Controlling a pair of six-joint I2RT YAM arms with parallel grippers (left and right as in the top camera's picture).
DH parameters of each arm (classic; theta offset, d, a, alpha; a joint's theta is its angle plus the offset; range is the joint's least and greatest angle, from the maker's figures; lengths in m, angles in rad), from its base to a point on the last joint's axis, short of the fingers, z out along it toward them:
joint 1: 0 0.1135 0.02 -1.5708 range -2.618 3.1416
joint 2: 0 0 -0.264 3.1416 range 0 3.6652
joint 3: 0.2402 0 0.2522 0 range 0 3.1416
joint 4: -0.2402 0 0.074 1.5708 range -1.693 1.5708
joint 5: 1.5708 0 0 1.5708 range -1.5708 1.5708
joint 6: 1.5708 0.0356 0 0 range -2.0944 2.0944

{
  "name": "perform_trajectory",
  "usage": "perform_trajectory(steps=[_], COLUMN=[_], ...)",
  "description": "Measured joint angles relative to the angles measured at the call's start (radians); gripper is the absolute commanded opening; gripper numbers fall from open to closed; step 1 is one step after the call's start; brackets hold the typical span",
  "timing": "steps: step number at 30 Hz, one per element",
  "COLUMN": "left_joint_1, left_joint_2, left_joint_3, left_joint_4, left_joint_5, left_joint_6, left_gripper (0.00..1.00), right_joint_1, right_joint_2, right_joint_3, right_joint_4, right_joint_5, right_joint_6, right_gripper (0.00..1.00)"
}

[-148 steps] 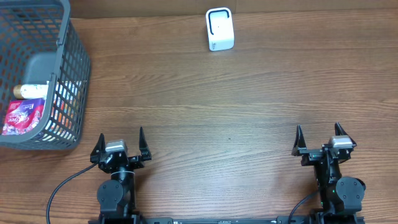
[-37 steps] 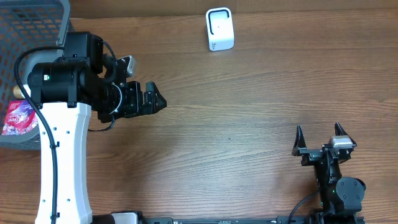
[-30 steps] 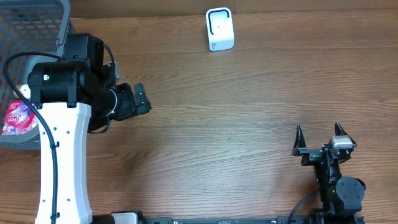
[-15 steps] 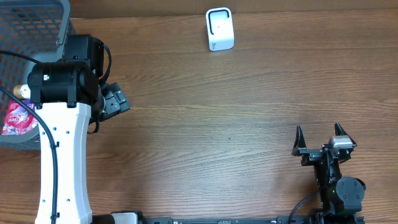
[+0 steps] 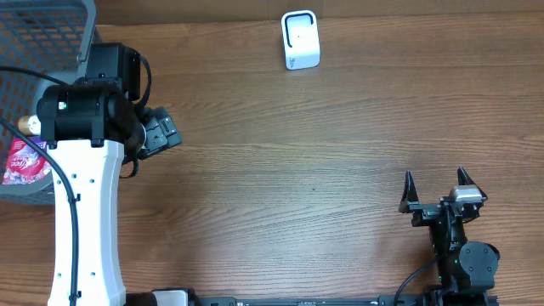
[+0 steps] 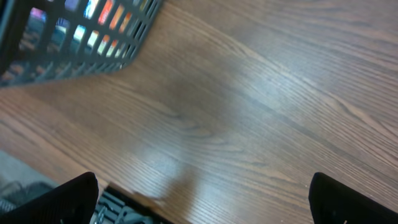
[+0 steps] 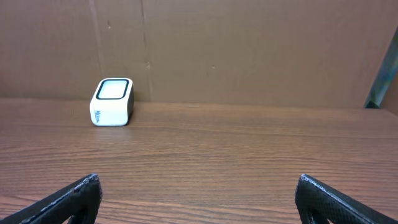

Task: Scan the item barcode
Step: 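Raise the left gripper and swing it over the grey basket, then lower the left gripper into the basket and grasp the purple-red pack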

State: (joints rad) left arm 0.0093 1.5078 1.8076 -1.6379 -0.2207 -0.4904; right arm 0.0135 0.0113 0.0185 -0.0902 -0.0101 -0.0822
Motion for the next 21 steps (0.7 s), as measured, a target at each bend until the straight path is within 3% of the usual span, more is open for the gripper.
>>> perform_trajectory(steps=[4, 7, 13, 21], left_joint_1=[0.112, 0.241, 0.552, 0.608], left_joint_2=[0.015, -0.003, 0.038, 0.295], left_joint_3=[0.294, 0.467, 0.476, 0.477], left_joint_4=[-0.049, -0.002, 0.260, 0.301], left_joint_5=[0.011, -0.018, -0.061, -0.064], left_joint_6=[0.072, 0.105, 0.046, 0.050], left_gripper=[1.00, 1.00, 1.00, 0.99], right_joint_1=[0.000, 0.000, 0.000, 0.000], right_joint_2=[-0.001, 0.000, 0.000, 0.000], right_joint_3=[0.000, 0.000, 0.000, 0.000], right_joint_4=[0.001, 0.000, 0.000, 0.000], right_joint_5=[0.000, 0.000, 0.000, 0.000], right_joint_6=[0.000, 0.000, 0.000, 0.000], right_gripper=[1.00, 1.00, 1.00, 1.00])
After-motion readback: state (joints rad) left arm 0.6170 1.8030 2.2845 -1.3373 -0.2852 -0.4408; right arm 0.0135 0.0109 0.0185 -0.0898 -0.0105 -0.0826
